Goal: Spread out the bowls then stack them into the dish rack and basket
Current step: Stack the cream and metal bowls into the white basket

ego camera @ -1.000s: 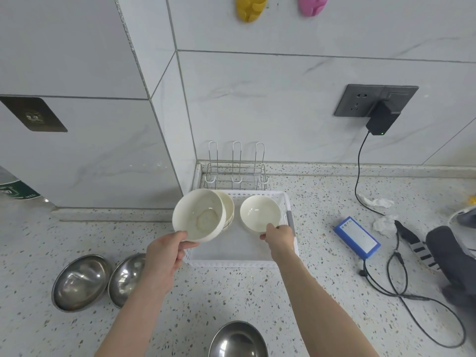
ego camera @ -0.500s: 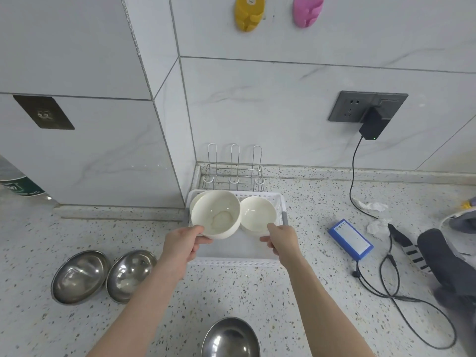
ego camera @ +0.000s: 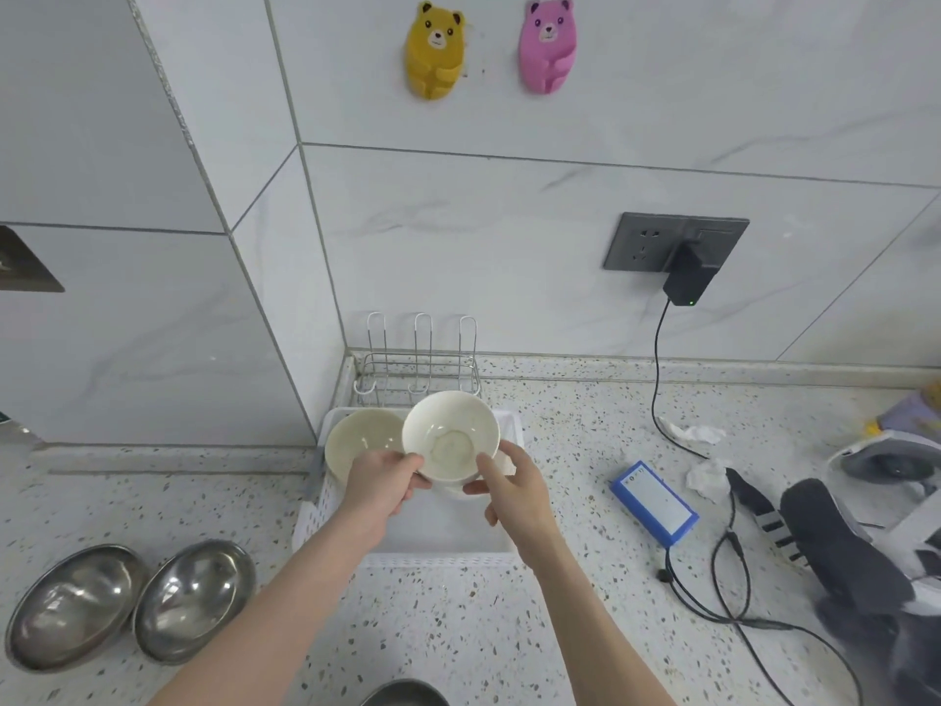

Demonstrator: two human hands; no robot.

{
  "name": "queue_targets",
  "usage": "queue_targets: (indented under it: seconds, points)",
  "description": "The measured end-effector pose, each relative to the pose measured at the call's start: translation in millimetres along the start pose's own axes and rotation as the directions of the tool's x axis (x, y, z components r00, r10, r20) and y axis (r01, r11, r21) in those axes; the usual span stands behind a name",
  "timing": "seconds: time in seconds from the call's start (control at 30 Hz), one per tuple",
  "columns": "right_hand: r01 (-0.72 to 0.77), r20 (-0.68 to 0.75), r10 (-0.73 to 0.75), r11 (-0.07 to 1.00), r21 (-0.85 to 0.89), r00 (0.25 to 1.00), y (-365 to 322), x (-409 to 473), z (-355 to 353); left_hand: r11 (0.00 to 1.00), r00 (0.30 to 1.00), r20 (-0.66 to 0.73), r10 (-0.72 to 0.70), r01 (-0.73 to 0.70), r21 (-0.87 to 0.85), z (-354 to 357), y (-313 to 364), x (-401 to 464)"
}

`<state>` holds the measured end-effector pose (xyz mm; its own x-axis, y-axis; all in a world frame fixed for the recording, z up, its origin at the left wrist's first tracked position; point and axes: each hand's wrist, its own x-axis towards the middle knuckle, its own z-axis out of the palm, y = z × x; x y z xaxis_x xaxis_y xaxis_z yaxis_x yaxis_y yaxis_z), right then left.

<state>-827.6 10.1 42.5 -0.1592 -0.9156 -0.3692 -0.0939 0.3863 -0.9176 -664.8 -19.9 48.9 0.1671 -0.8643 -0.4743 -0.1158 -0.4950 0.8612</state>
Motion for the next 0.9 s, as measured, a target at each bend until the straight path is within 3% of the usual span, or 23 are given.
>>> queue_targets:
  seconds: [0.3,0.67,0.9]
  points:
    - [0.002,-0.148,-0.011,0.998,-0.065,0.989,16,28,-4,0.99,0.988,0.151,-0.021,0.0,0.138,13,0,12]
    - [-0.036,-0.148,0.019,0.993,-0.11,0.989,28,38,-1,0.937,0.979,0.096,0.177,-0.198,0.288,18,-22,28]
    - [-0.072,-0.141,0.045,0.978,-0.195,0.989,29,44,4,0.863,0.98,0.075,0.184,-0.198,0.465,21,-25,45]
